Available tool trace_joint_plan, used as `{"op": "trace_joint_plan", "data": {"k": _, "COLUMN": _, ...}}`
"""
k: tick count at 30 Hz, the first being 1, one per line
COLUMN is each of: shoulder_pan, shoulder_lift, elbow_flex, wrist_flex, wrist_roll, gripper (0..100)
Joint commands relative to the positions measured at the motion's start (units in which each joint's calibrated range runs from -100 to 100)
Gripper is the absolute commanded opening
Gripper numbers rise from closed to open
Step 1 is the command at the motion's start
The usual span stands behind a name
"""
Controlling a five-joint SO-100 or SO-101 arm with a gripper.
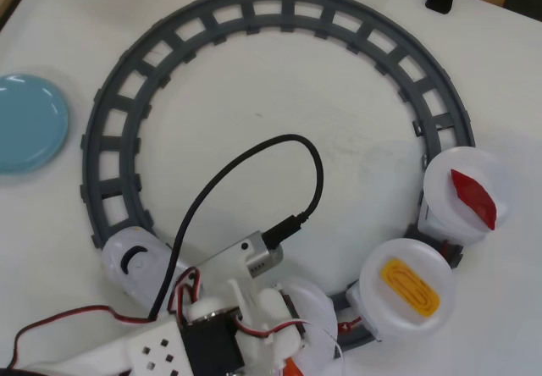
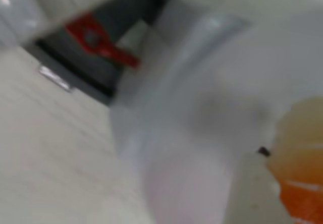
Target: Pick up the sushi from the Shinkansen and put it on the blue dish
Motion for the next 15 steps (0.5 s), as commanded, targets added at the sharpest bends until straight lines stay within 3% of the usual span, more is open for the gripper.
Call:
{"op": "trace_joint_plan", "data": {"k": 1, "shoulder_pan": -1.03, "shoulder_lift": -1.22, "elbow_flex": -12.64, "wrist_flex": 4.53, "wrist_roll": 0.39, "gripper": 3}}
{"op": "trace_joint_plan", "data": {"k": 8, "shoulder_pan": -12.21, "shoulder_lift": -1.22, "elbow_flex": -25.90, "wrist_flex": 11.83, "wrist_roll": 1.28, "gripper": 3}}
{"op": "trace_joint_plan", "data": {"k": 15, "shoulder_pan": -26.99, "shoulder_lift": -1.22, "elbow_flex": -23.91, "wrist_flex": 12.26, "wrist_roll": 1.64, "gripper": 3}}
